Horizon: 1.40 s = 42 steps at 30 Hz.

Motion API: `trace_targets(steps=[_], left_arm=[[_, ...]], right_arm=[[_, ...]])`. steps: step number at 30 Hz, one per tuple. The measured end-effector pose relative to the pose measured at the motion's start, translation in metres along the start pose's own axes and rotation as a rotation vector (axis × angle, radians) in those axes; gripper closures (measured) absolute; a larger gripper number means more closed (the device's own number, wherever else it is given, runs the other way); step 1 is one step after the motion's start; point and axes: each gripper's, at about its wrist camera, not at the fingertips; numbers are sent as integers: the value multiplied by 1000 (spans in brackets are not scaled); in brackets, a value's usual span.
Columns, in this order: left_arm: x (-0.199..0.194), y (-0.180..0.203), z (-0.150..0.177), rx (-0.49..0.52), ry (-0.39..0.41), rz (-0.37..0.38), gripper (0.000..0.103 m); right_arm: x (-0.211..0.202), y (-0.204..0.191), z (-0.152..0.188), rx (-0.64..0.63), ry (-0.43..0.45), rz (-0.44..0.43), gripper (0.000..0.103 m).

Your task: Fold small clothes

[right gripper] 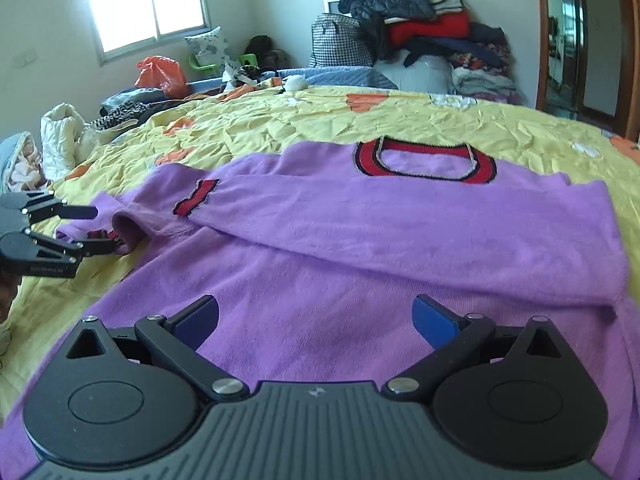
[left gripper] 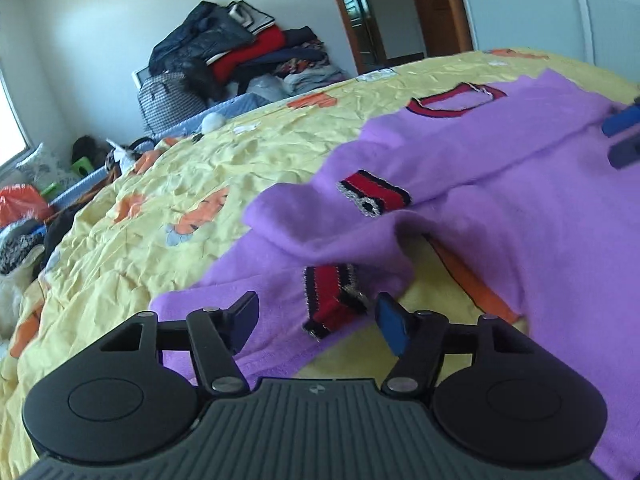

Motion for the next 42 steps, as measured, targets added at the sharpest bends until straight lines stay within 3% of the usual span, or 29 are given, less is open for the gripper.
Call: trace_targets(steps=[3, 6, 8, 12, 18, 22, 28, 35, 42], left_arm=[[3, 2, 1, 35, -13, 18, 45], [5, -4, 3, 21, -25, 34, 65], [5, -12, 3, -24, -31, 38, 91], [-2, -34, 6, -151, -11, 48, 92], [-21, -88, 24, -440, 39, 80, 92], [-32, -128, 39, -616, 47, 39, 93], [-65, -208, 54, -882, 82, -144, 94], [-110, -269, 55, -946, 102, -288, 94], [-129, -280, 86, -978, 62, -349, 94]], right_arm=[[4, 1, 2, 7, -16, 3, 0], [5, 0, 5, 4, -13, 4, 0], [7, 1, 7, 8, -19, 8, 0], [8, -2, 10, 5, -33, 23, 0], [8, -8, 15, 2, -58, 37, 0], [9, -14, 20, -5, -79, 36, 0], [13, -31, 27, -93, -104, 92, 0], [15, -32, 24, -90, -115, 82, 0], [14, -30, 24, -64, -117, 61, 0]])
Point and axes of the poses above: each gripper's, at about its wrist camera, not at the fingertips, and x roughly the way its jaws point, y to its right, z to its underside, and after that the axes turned 9 degrees about x, right-handed
